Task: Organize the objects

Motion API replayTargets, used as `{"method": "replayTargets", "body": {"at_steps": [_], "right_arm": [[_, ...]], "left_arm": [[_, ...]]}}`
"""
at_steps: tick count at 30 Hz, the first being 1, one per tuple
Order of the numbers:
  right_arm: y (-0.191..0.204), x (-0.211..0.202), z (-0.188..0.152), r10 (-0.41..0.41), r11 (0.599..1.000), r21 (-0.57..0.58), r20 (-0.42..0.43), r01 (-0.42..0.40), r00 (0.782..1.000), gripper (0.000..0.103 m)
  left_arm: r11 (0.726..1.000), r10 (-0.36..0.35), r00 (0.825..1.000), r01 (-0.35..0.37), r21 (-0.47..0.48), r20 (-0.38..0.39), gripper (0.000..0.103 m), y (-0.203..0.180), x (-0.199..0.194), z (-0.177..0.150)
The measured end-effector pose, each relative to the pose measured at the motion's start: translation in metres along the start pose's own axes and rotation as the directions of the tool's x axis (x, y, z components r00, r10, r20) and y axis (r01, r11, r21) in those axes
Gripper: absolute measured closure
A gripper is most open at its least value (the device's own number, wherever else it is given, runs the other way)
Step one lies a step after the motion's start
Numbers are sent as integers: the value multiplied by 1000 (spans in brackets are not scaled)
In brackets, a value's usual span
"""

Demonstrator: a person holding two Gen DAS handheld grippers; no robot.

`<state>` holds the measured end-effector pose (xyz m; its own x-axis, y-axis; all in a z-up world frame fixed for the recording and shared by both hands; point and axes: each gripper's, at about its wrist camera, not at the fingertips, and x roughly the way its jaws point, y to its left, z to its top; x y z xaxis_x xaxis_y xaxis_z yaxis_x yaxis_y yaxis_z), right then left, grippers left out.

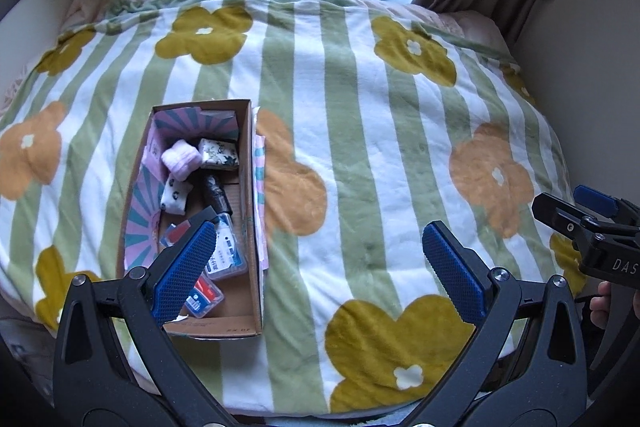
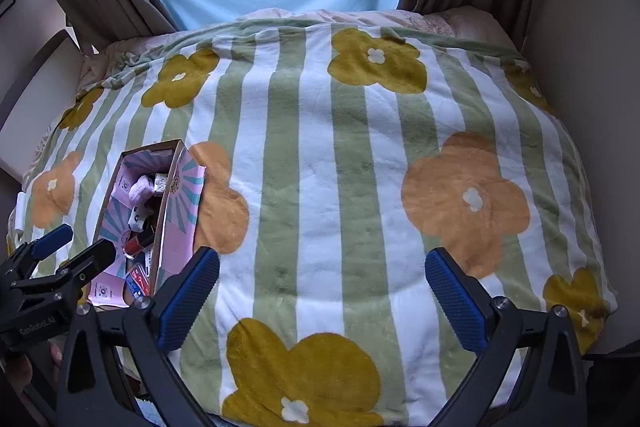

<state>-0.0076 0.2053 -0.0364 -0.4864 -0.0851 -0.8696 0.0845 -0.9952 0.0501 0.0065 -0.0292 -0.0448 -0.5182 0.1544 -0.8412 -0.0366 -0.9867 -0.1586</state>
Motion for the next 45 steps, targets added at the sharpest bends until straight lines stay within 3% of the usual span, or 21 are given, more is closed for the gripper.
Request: {"method": "replayTargets", "body": {"at_steps": [45], "right_arm": [[-5,-3,-1,-10,1000,2,5,10,1000,1]], "left_arm": [[1000,6,1000,-6,-18,7,0,6,-6,-1]]}}
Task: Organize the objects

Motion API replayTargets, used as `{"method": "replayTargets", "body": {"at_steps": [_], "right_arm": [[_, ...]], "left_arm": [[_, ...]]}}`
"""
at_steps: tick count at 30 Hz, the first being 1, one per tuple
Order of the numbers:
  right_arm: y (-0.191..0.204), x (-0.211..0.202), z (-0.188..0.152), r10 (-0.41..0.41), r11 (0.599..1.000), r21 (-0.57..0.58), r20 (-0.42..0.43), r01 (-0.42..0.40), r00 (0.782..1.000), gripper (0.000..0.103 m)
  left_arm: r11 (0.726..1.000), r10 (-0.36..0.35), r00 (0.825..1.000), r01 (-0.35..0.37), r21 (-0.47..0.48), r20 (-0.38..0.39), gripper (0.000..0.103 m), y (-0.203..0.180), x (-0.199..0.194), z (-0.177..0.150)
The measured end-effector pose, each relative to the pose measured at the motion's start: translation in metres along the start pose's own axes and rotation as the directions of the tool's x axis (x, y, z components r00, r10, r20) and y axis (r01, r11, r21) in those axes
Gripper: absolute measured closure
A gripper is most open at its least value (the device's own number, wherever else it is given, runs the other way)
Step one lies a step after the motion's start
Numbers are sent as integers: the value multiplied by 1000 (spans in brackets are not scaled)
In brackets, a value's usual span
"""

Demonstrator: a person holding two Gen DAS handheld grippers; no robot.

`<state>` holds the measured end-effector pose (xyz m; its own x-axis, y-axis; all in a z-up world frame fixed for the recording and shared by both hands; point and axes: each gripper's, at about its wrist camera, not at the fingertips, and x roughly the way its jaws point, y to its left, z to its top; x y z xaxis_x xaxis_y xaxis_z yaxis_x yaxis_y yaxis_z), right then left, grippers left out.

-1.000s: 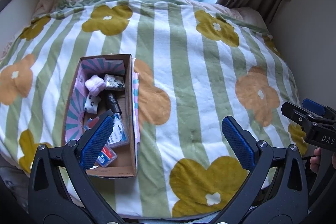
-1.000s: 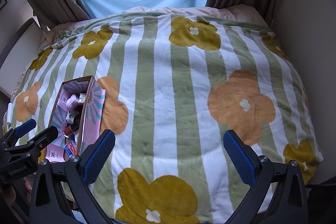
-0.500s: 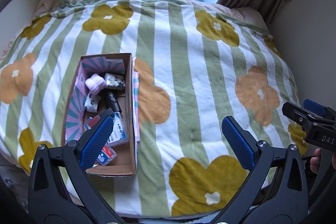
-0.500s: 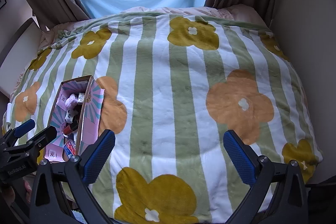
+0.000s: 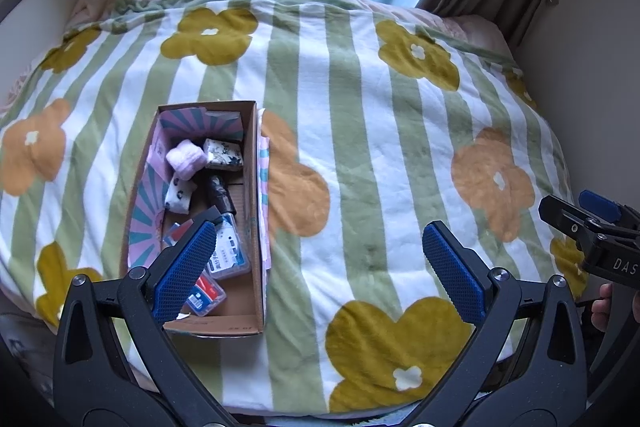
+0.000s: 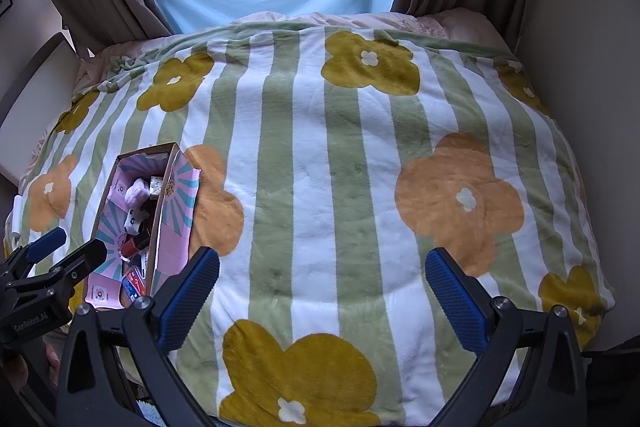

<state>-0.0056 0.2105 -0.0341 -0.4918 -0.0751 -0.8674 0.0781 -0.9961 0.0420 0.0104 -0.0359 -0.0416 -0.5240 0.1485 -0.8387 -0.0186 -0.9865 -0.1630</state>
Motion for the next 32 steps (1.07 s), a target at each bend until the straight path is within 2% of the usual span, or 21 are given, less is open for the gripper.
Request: {"method": "replayTargets", "body": {"at_steps": [12,16,22,26,32], "right_arm": [[5,4,1,0,1000,-8,-5,0,1000,1],[7,6,1,-1,1000,-9,-8,1,1000,1],[8,9,1,-6,1000,-7,-9,6,1000,1],[8,12,1,-8,1000,-7,-13,8,1000,1],[6,14,1,-8,1000,-16,-16,8,1000,1]], "left_arm": [[1000,19,1000,-20,-12,-11,0,5,7,0],[995,101,995,-101,23,-10,0,2,9,2],[994,112,993,-112,1,-35,0,7,15,2],[989,149,989,-149,-13,-8,0,7,12,1],[995,101,995,-100,-14,19,0,1,8,3]]}}
